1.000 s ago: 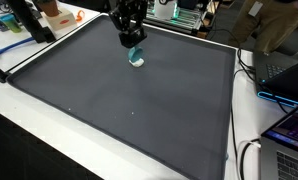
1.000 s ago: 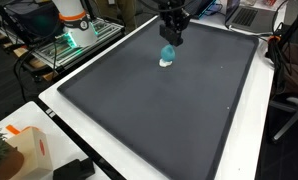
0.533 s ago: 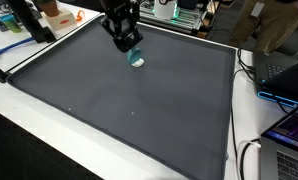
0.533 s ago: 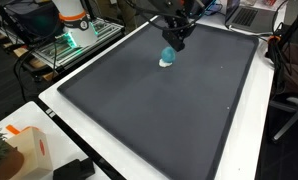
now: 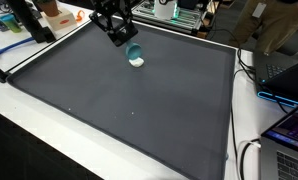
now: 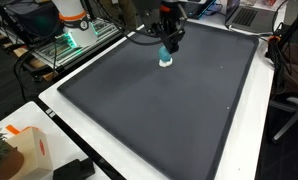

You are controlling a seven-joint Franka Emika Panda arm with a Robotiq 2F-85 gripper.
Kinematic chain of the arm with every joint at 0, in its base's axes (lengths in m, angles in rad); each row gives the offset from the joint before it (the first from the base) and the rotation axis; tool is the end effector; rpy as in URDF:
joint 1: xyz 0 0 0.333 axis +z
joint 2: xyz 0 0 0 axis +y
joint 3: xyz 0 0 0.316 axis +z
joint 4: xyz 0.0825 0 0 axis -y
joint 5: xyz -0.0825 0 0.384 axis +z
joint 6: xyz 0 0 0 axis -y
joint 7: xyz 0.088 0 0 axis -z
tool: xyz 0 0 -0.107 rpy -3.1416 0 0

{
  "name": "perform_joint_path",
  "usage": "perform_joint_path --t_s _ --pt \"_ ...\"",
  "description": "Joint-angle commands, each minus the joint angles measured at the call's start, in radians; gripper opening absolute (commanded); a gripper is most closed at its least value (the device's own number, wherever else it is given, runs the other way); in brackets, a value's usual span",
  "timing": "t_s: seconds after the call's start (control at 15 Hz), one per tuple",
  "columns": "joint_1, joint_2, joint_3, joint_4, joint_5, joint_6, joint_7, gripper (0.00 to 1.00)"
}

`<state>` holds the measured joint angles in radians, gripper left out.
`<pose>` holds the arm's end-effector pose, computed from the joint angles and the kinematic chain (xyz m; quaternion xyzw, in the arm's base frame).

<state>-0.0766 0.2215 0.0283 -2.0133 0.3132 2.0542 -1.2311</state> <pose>0.5723 -0.0114 0.3326 -0.8635 -0.4779 -0.0084 0.1608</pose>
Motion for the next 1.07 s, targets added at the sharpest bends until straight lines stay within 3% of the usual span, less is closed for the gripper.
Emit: perform_joint_path --t_s 0.0,0.2,0.4,0.53,0.67,0.73,1.0 --pt "0.009 -0.217 0.016 -0.228 0.067 0.121 0.004 0.22" --pt "0.053 -0.37 0.026 -0.371 0.144 0.292 0.037 0.22" --pt "0.111 -0.534 0.046 -0.519 0.086 0.417 0.237 0.22" --pt "0.148 -0.64 0.065 -0.594 0.028 0.396 0.378 0.22" --pt "0.219 -0.744 0.061 -0.646 0.015 0.343 0.392 0.22" --pt "0.22 -0.609 0.018 -0.557 0.012 0.376 0.374 0.47" --pt "0.269 -0.725 0.019 -0.63 -0.007 0.361 0.411 0.47"
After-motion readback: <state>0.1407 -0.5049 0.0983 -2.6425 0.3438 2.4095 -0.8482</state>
